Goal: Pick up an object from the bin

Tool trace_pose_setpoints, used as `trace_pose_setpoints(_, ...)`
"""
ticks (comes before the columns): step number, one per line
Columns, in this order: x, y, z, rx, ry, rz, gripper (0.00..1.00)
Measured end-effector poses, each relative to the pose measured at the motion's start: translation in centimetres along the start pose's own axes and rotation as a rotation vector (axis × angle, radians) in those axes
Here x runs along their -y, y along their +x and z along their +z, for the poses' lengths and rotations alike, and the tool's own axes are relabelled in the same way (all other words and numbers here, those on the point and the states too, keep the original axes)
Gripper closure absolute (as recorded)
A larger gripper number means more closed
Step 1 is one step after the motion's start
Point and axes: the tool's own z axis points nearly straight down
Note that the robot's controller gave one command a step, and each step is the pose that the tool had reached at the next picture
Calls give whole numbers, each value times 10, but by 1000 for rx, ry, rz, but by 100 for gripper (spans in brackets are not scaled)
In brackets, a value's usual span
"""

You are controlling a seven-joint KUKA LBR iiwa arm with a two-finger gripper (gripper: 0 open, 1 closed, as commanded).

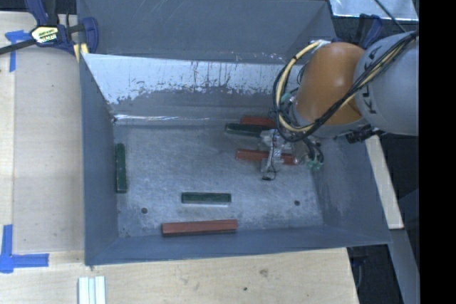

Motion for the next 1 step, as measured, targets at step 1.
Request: trace_pose_setpoints(1, 0, 16, -181, 3, 1, 19, 100)
